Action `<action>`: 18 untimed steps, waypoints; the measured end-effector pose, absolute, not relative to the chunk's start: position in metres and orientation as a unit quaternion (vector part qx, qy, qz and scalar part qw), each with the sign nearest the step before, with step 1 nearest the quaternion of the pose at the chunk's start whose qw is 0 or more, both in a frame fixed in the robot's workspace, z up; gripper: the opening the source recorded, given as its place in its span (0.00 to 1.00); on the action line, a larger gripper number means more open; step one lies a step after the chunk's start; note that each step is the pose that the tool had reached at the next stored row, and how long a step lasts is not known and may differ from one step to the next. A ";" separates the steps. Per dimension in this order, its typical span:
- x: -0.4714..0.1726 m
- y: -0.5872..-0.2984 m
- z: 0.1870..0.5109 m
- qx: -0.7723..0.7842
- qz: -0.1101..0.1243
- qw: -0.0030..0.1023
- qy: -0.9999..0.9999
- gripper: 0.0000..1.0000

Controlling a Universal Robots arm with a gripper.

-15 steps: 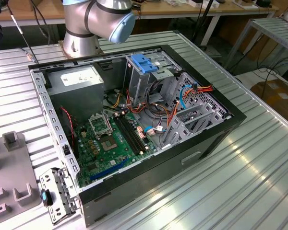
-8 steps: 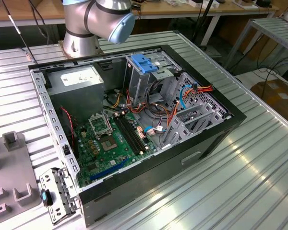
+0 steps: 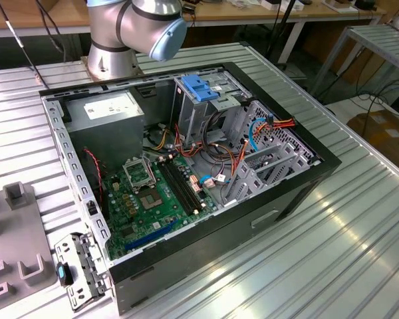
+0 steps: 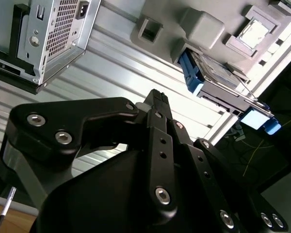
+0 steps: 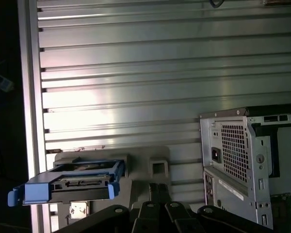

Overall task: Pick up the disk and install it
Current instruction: 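Reach for the disk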

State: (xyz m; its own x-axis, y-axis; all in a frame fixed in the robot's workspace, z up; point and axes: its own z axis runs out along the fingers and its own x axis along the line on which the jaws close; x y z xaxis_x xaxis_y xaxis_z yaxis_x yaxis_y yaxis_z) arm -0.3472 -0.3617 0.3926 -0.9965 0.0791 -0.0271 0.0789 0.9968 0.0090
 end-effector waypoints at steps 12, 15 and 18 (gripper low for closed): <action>-0.365 -0.360 0.393 0.040 0.004 0.014 0.999 0.11; -0.369 -0.359 0.393 0.040 0.004 0.014 0.999 0.11; -0.375 -0.358 0.393 0.040 0.004 0.014 0.999 0.11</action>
State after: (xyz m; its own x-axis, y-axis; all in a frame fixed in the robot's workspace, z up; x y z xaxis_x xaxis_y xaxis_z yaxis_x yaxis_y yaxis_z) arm -0.3747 -0.3584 0.3926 -0.9965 0.0791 -0.0272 0.0789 0.9968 0.0090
